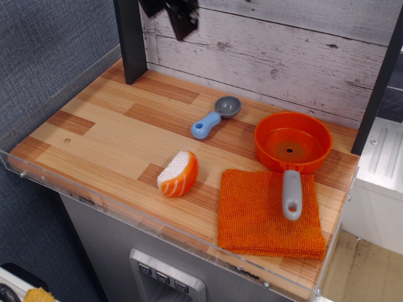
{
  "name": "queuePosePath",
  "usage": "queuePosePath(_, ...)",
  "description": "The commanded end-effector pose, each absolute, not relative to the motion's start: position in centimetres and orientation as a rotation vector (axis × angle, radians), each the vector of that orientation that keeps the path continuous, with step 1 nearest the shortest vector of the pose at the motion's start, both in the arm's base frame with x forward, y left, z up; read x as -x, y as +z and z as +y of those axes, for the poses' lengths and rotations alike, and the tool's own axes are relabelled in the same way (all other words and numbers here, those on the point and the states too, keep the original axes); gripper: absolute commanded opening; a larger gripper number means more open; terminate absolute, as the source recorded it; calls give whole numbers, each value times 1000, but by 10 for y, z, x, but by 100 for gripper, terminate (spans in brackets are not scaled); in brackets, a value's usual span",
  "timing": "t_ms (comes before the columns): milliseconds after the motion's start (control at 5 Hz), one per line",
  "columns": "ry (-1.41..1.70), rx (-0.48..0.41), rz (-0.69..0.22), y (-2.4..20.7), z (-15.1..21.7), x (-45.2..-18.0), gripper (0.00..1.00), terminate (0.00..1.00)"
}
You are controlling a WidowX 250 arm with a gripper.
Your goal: Move the blue spoon behind the sushi
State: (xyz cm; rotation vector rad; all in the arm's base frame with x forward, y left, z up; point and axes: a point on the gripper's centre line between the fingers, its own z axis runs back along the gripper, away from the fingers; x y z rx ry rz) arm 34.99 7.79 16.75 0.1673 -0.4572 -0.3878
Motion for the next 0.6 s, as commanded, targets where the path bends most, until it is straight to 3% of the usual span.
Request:
queuePosePath(0,-391,-192,-498,177,75,-335,100,0)
queuePosePath(200,-391,-192,-498,177,75,-335,100,0)
queuePosePath(400,-391,-192,-498,177,75,-335,100,100)
